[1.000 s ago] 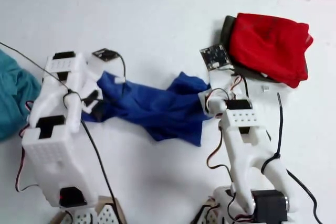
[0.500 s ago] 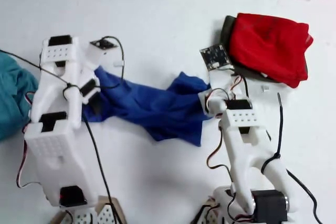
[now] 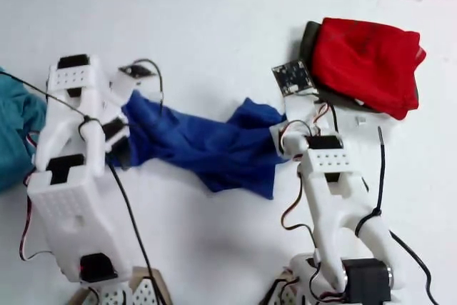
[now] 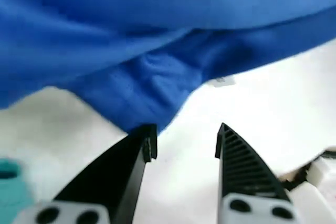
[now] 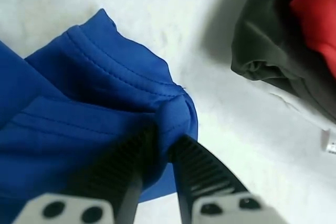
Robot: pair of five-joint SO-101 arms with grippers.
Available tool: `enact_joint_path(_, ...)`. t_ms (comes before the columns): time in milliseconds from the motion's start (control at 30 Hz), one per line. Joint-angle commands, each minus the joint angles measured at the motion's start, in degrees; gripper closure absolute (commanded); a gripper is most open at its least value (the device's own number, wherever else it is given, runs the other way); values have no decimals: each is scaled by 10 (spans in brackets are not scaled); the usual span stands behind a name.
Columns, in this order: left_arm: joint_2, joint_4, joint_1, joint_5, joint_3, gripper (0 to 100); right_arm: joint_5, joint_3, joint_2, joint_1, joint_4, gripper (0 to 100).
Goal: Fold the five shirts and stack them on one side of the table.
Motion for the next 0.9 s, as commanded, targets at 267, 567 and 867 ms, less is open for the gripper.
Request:
enact_joint_path(267, -33, -228, -43, 24, 83, 794, 5, -17, -5, 1, 3, 978)
enact_joint_path(567, -36, -293, -16, 25, 119, 793, 5, -17, -5, 1, 3, 978)
enact_joint_path(867, -31, -297, 4, 25, 117, 793, 5, -17, -5, 1, 3, 978)
